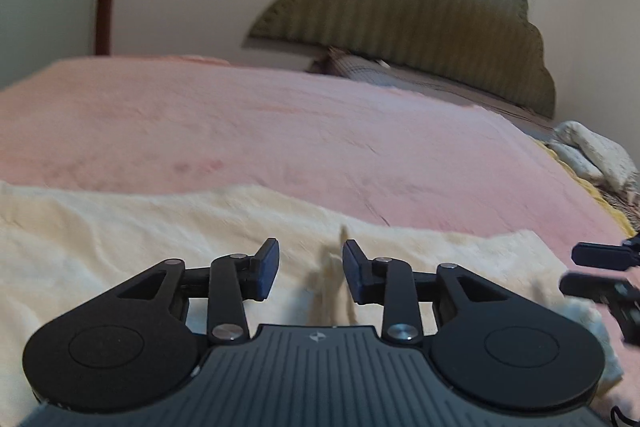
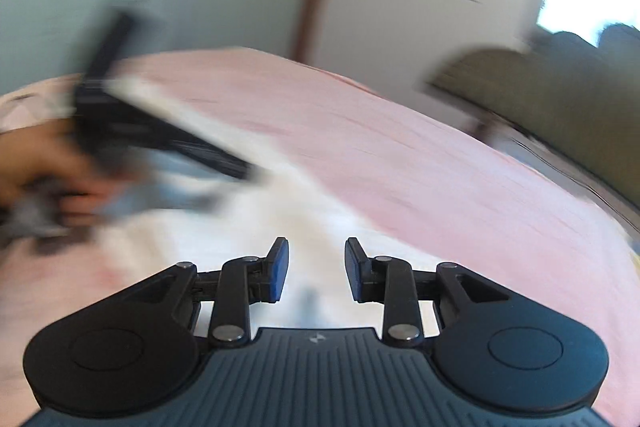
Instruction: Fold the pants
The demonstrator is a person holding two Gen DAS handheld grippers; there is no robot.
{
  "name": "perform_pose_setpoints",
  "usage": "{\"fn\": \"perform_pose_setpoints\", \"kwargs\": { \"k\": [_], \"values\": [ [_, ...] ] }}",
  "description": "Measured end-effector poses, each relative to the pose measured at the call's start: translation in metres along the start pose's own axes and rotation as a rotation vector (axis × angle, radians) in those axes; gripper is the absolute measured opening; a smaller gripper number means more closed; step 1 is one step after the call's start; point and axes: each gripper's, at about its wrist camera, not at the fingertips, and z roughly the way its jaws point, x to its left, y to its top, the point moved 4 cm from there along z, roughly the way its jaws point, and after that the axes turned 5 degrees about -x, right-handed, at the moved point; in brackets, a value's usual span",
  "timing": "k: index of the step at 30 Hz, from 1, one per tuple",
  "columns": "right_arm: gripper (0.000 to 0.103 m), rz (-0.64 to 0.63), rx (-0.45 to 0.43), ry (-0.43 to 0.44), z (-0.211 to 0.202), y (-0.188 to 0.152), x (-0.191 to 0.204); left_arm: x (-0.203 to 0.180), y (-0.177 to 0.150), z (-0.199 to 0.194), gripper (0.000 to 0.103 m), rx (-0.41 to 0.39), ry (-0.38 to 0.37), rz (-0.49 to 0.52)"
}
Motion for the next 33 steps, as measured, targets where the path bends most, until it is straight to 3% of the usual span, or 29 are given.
{"fn": "perform_pose_setpoints", "kwargs": {
  "k": [2, 4, 6, 8, 12, 14, 18, 20, 25, 27, 29, 33],
  "values": [
    [0.030, 0.133, 0.064, -0.064, 0.025, -0.007, -0.036, -0.005, 0.006, -0.002, 0.046, -0.006, -0.012, 0.018],
    [0.030, 0.268, 0.149, -0.061, 0.054, -0.020, -0.058, -0.015, 0.010, -0.003, 0.054, 0.009, -0.074, 0.046],
    [0.029, 0.297, 0.206, -0.051, 0.068, -0.041, -0.059, -0.030, 0.011, 0.001, 0.069, 0.049, -0.150, 0.098],
    [0.030, 0.287, 0.198, -0.078, 0.069, -0.042, -0.052, -0.043, 0.007, 0.013, 0.076, 0.100, -0.195, 0.156],
    [0.030, 0.281, 0.137, -0.087, 0.047, -0.032, -0.033, -0.040, -0.006, 0.040, 0.073, 0.185, -0.100, 0.158],
    [0.030, 0.269, 0.137, -0.068, 0.030, -0.038, -0.025, -0.036, -0.008, 0.031, 0.074, 0.163, -0.115, 0.129],
    [0.032, 0.239, 0.196, -0.047, 0.010, -0.069, -0.007, -0.045, -0.017, 0.015, 0.075, 0.104, -0.081, 0.260],
    [0.032, 0.258, 0.153, -0.055, 0.007, -0.077, -0.005, -0.045, -0.024, 0.016, 0.075, 0.111, -0.059, 0.284],
    [0.037, 0.341, 0.076, -0.091, -0.008, -0.063, -0.005, -0.027, -0.029, 0.001, 0.078, 0.110, -0.062, 0.200],
    [0.061, 0.346, 0.082, -0.045, -0.007, -0.066, 0.004, -0.017, -0.034, -0.001, 0.078, 0.143, -0.062, 0.168],
    [0.062, 0.296, 0.121, -0.035, 0.002, -0.078, 0.015, -0.002, -0.035, -0.007, 0.078, 0.139, -0.062, 0.102],
    [0.063, 0.301, 0.060, -0.089, -0.002, -0.067, 0.025, 0.029, -0.028, -0.023, 0.078, 0.111, -0.038, -0.072]
  ]
}}
